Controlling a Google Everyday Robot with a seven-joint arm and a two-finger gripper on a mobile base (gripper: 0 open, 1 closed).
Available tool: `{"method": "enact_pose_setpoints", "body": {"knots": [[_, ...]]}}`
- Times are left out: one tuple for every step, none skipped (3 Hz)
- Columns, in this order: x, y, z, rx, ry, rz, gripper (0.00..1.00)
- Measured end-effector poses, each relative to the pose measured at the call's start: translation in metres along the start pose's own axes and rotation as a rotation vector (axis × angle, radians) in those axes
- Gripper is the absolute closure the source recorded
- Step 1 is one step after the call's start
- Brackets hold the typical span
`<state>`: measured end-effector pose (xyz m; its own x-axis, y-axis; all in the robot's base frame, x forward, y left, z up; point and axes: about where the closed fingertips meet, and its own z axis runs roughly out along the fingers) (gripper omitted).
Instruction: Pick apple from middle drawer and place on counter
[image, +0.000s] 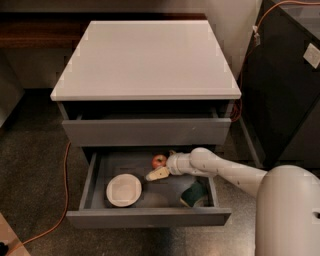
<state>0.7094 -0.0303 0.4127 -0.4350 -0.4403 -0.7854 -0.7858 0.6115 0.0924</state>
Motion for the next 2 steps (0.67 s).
{"method": "enact_pose_setpoints", "body": {"knots": [[-0.001,-0.006,0.016,0.009,-0.004,-0.01,0.0],[0.0,-0.01,0.03,0.023,0.001,-0.007,0.18]]}}
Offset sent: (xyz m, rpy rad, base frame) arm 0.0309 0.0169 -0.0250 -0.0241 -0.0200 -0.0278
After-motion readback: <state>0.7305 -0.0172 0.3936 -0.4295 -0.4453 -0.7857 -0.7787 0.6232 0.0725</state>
